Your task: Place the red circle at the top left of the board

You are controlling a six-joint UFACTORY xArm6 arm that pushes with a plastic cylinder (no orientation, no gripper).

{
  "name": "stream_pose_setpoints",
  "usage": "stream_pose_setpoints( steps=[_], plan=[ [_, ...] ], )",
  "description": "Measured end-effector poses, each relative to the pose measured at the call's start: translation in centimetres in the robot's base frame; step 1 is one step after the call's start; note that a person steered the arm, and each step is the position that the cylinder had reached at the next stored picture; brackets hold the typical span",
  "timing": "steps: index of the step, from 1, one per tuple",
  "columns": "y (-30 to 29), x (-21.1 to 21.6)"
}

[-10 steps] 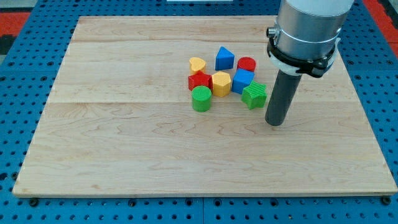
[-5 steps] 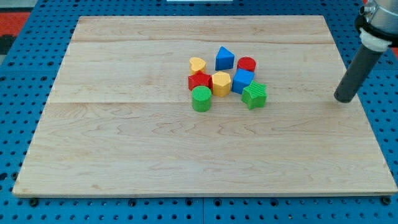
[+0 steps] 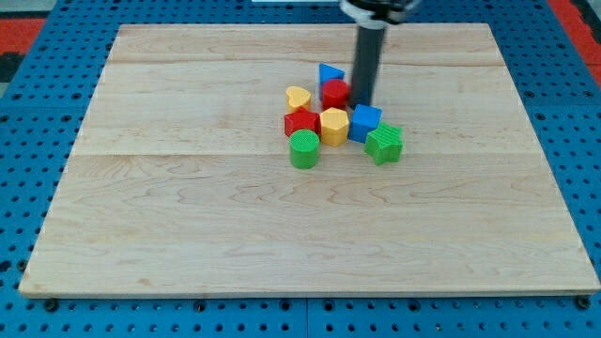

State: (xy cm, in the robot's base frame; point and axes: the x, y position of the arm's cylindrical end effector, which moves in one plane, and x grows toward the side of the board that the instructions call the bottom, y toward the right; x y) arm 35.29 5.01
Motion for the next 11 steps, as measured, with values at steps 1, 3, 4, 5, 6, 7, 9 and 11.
stream_pose_setpoints(
  steps=[1,3,4,5,6,7,9,11],
  plan=[
    [-5.8,-1.9],
    [-14.2,-4.6],
    [-17.9,-7.6],
    [-23.0,-10.7],
    [-24.4,-10.7],
    [-25.0,-10.2],
    [-28.2,-8.8],
    [-28.5,-6.9]
  ],
)
